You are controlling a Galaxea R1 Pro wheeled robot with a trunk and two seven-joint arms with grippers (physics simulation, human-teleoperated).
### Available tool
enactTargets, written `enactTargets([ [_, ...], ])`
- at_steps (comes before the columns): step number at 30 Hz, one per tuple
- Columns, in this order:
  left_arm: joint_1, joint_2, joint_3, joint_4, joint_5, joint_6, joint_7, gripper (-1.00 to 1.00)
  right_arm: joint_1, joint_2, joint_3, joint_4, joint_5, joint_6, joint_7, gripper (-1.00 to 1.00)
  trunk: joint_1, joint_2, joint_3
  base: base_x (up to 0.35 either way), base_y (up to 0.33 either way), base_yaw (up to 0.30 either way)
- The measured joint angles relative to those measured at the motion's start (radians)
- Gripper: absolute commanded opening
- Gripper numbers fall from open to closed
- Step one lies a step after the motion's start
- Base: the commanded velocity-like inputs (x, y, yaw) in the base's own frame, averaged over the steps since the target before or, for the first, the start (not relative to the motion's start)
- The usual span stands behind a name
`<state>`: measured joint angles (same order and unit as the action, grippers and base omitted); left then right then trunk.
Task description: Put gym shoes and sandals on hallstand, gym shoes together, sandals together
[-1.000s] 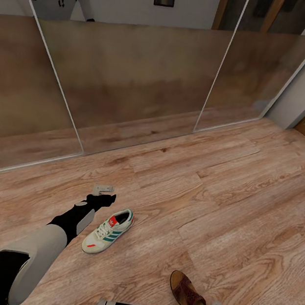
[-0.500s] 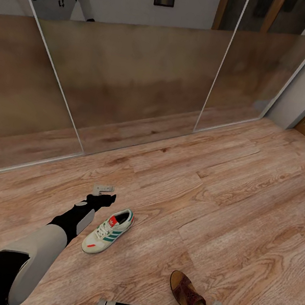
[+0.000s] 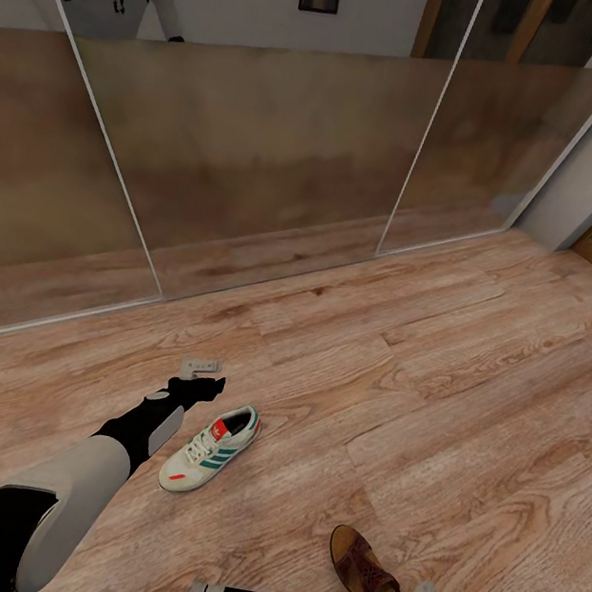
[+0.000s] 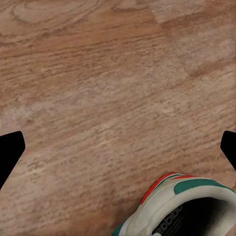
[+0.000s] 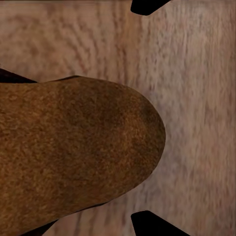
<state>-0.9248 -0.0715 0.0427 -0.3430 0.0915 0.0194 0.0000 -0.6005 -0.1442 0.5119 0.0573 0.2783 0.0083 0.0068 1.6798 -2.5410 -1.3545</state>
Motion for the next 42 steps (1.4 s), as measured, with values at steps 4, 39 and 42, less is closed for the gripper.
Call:
enactTargets([
  [4,0.000,0.000,0.000,0.000,0.000,0.000,0.000,1.00,0.000,0.001,0.001,0.000,0.000,0.000,-0.004,1.00,0.001,0.000,-0.008,0.000,0.000,0.000],
  [39,0.000,0.000,0.000,0.000,0.000,-0.002,0.000,1.00,0.000,0.008,0.001,0.000,0.000,0.000,-0.022,1.00,0.001,-0.001,-0.012,0.000,0.000,0.000],
  [42,0.000,0.000,0.000,0.000,0.000,-0.003,0.000,1.00,0.000,0.009,0.001,0.000,0.000,0.000,-0.022,1.00,0.001,-0.001,-0.012,0.000,0.000,0.000],
])
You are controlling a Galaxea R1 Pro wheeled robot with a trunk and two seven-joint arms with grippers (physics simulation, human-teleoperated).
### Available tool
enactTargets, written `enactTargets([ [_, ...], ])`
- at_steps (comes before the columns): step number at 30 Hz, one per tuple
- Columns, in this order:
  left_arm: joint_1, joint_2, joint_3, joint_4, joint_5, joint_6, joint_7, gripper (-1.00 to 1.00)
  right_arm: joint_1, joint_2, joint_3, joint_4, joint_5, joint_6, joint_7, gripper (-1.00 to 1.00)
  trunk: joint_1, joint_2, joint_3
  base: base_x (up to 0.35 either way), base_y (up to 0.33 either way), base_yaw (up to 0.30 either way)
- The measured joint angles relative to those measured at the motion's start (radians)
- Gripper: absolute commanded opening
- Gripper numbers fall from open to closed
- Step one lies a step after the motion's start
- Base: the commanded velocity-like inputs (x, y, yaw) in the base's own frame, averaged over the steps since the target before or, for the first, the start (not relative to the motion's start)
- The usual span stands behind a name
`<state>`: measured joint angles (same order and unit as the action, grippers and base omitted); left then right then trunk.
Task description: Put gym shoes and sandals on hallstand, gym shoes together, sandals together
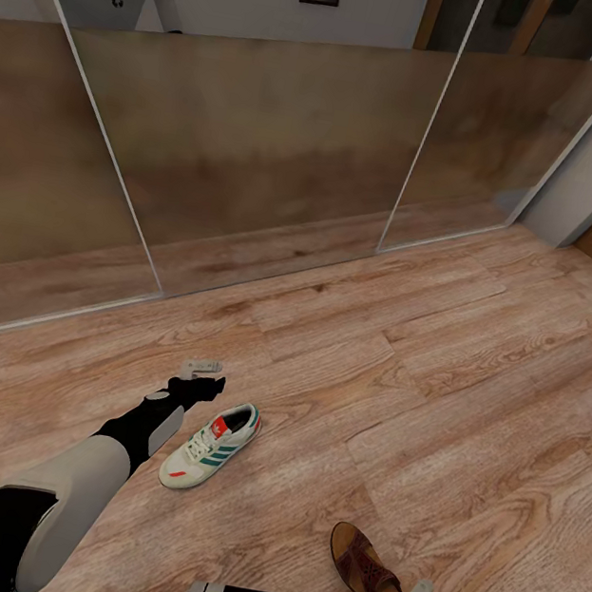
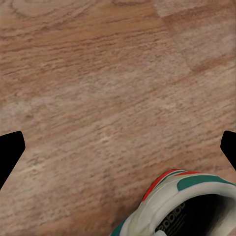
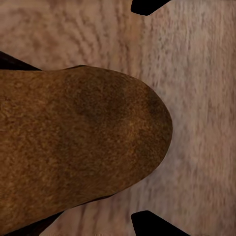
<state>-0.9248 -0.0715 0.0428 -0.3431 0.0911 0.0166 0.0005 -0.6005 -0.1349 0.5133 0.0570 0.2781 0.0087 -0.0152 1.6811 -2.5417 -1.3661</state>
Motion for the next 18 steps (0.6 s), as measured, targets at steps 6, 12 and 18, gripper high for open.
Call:
enactTargets([
  [6,0.000,0.000,0.000,0.001,0.000,0.000,0.000,1.00,0.000,0.010,0.000,0.000,0.000,0.001,0.000,1.00,0.000,0.000,0.000,0.000,0.000,0.000],
  [12,0.000,0.000,0.000,0.002,0.000,0.000,0.001,1.00,0.000,0.014,0.000,0.000,0.001,0.001,0.000,1.00,0.000,0.000,0.000,0.000,0.000,0.000],
  [18,0.000,0.000,0.000,0.003,0.000,0.000,0.001,1.00,0.000,0.015,0.000,0.000,0.001,0.001,0.000,1.00,0.000,0.000,0.000,0.000,0.000,0.000],
])
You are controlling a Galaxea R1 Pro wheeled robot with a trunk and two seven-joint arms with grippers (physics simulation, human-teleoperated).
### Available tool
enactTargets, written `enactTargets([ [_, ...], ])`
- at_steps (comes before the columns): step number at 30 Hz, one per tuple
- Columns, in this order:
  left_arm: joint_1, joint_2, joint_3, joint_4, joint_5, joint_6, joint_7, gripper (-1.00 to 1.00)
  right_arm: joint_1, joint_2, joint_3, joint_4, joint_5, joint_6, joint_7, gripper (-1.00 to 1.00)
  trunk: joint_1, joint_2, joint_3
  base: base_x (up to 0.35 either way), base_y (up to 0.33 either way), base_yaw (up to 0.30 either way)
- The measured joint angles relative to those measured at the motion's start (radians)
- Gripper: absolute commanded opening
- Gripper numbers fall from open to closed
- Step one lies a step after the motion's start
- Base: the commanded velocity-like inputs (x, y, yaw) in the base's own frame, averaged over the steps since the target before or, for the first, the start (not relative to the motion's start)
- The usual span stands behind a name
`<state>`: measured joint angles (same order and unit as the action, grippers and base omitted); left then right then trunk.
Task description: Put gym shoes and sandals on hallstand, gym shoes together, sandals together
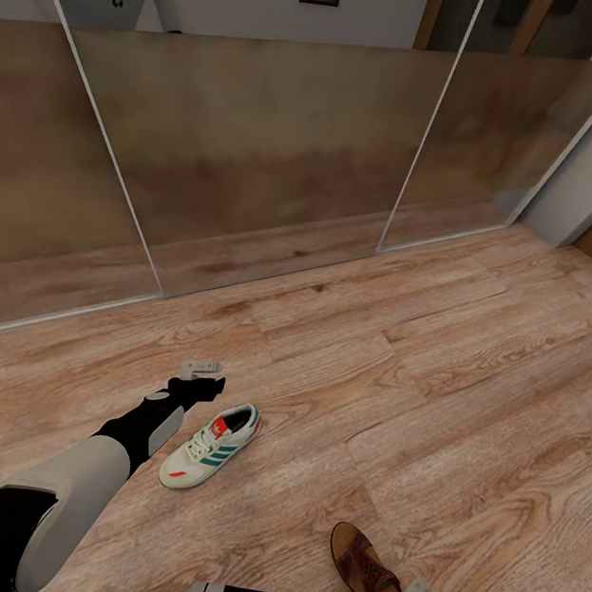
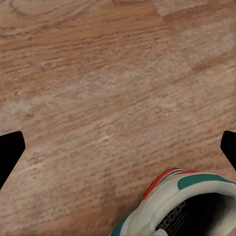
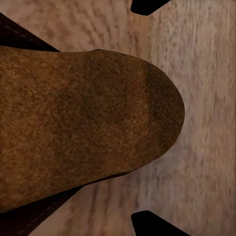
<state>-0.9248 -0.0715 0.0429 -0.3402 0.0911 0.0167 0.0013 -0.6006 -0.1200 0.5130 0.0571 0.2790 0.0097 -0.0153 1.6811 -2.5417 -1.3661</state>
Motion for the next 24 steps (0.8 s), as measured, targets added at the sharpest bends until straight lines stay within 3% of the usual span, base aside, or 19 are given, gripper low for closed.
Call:
enactTargets([
  [24,0.000,0.000,0.000,0.001,0.000,0.000,0.000,1.00,0.000,0.000,0.000,0.000,0.000,0.000,-0.001,1.00,0.001,0.000,-0.008,0.000,0.000,0.000],
])
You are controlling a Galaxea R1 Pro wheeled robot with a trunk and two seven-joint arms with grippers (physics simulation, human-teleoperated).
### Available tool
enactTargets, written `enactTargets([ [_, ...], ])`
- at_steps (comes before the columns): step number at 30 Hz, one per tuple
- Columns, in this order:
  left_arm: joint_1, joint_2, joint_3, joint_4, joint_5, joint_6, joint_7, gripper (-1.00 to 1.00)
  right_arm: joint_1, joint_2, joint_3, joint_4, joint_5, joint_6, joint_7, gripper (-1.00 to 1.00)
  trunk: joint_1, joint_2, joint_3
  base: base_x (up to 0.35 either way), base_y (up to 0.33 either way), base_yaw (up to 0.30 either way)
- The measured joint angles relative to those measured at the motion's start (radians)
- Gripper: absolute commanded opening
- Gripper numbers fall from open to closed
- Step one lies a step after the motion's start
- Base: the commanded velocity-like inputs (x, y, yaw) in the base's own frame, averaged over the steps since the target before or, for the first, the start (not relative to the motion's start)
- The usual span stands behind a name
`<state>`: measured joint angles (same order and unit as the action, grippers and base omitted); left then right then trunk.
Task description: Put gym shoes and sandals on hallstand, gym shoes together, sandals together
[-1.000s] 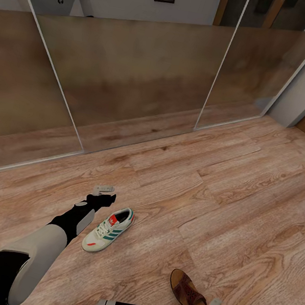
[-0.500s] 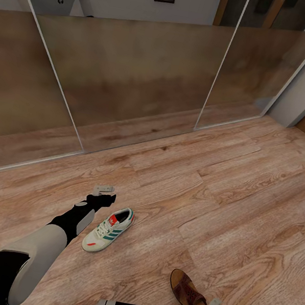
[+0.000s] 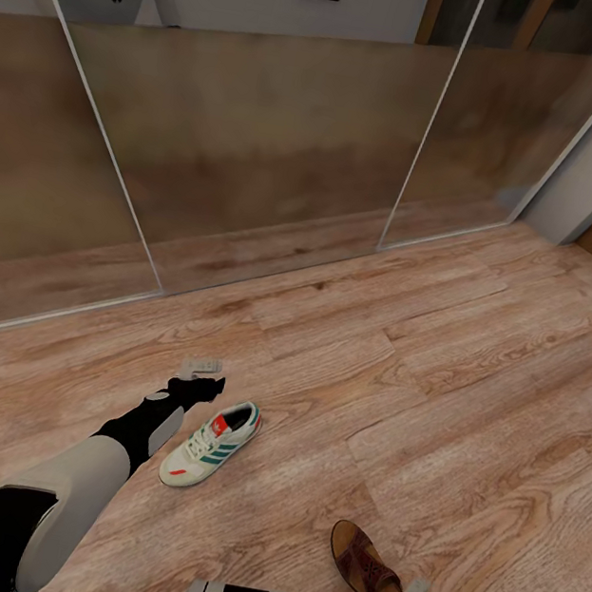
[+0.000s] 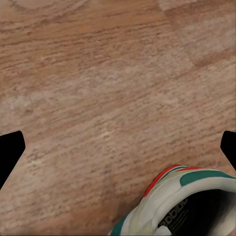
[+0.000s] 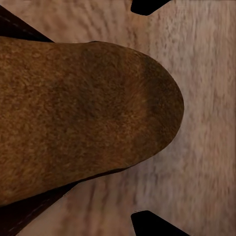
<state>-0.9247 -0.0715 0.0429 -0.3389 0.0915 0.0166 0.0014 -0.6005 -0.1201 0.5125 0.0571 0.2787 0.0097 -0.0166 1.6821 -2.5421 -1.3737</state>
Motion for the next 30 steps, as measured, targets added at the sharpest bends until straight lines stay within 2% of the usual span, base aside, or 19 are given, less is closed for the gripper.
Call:
enactTargets([
  [3,0.000,0.000,0.000,0.000,0.000,0.000,0.000,1.00,0.000,-0.001,-0.001,0.000,0.000,0.000,0.000,1.00,0.001,-0.001,-0.012,0.000,0.000,0.000],
  [30,0.000,0.000,0.000,-0.001,-0.001,-0.001,0.000,1.00,0.000,-0.002,-0.001,0.000,0.000,-0.001,0.000,1.00,0.001,-0.001,-0.012,0.022,0.000,0.000],
])
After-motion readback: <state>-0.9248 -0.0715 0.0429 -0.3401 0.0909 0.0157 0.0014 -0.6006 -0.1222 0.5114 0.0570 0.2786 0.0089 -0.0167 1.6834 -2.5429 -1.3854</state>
